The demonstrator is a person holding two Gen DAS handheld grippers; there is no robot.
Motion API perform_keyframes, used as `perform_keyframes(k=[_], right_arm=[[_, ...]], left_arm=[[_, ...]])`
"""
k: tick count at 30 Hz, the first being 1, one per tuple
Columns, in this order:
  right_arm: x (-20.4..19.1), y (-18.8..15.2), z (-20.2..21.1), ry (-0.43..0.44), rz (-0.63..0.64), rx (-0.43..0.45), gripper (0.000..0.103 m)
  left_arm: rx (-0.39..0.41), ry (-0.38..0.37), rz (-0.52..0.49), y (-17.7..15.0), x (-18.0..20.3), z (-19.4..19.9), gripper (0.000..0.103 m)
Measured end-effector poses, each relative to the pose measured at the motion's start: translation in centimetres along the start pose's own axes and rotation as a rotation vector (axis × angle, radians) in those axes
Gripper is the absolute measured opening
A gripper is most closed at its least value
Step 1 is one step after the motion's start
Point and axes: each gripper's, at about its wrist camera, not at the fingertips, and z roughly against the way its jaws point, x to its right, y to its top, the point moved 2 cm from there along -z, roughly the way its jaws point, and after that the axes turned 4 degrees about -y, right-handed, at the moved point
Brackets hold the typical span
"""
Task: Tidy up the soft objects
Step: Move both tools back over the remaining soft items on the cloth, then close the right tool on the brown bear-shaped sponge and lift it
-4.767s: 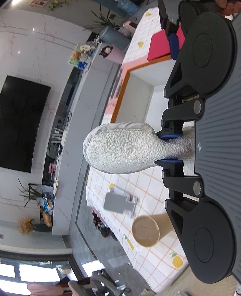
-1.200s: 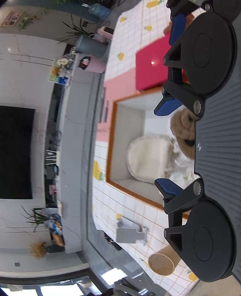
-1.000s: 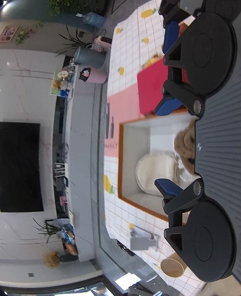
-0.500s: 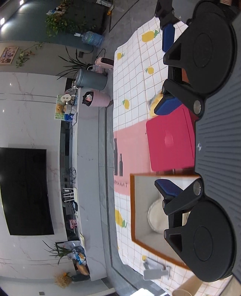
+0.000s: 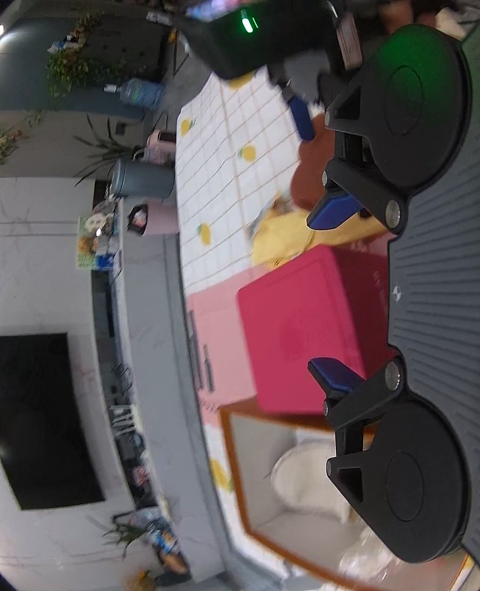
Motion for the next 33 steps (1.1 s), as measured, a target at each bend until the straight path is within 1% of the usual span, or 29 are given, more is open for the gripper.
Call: perform_keyframes(k=[3, 4, 6, 8, 10, 12, 14, 17, 19, 20, 22, 24, 26, 30, 33], right_arm=[[-0.6, -0.3, -1.5, -0.076, 0.073, -0.005, 0.1], [-0.5, -0.4, -1.9, -0.087, 0.078, -0.012, 0.1], [-0.2, -0.5, -2.5, -0.087, 0.066, -0.02, 0.1], [0.4, -0.6, -2.2, -0.049, 0.037, -0.014, 0.099], [1.0, -0.8, -1.4, 0.0, -0.002, -0.002, 0.094], [1.9, -1.0, -0.7, 0.012, -0.074, -0.003, 0.083], [3.0, -1.4, 0.0, 0.031, -0.151, -0.001, 0.083], [4.4, -2.1, 1.2, 0.037, -0.261, 0.001, 0.08], [5.2, -2.7, 2.4, 0.025, -0.332, -0.003, 0.072], [5.4, -3.1, 3.1, 0.002, -0.359, -0.001, 0.071], [5.7, -3.9, 4.1, -0.057, -0.383, -0.008, 0.071], [6.0, -4.5, 4.1, -0.081, -0.414, -0.043, 0.069], [6.1, -4.7, 3.8, -0.068, -0.438, -0.04, 0.069], [5.5, -4.0, 2.3, -0.051, -0.433, -0.039, 0.068], [5.3, -3.8, 1.9, -0.039, -0.43, -0.036, 0.068]], left_arm=[[-0.032, -0.049, 0.04, -0.8, -0.4, -0.6, 0.093], [-0.009, -0.048, 0.035, -1.0, -0.5, -0.4, 0.093], [-0.001, -0.047, 0.008, -1.3, -0.4, -0.3, 0.093], [0.005, -0.056, -0.011, -1.4, -0.4, -0.1, 0.093], [0.009, -0.06, -0.004, -1.4, -0.5, 0.1, 0.093], [0.012, -0.069, 0.012, -1.1, -0.5, 0.1, 0.093], [0.017, -0.08, 0.028, -1.2, -0.6, 0.3, 0.093], [0.015, -0.091, 0.036, -1.1, -0.9, 0.6, 0.093], [0.016, -0.093, 0.035, -1.1, -0.9, 0.8, 0.093], [0.018, -0.093, 0.034, -1.1, -0.9, 0.9, 0.093], [0.019, -0.096, 0.033, -1.0, -0.8, 1.1, 0.093], [0.017, -0.096, 0.03, -0.9, -0.6, 1.2, 0.093], [0.019, -0.098, 0.028, -0.9, -0.5, 1.3, 0.093], [0.014, -0.092, 0.019, -0.9, -0.5, 1.1, 0.093], [0.007, -0.084, 0.018, -1.1, -0.5, 0.9, 0.093]])
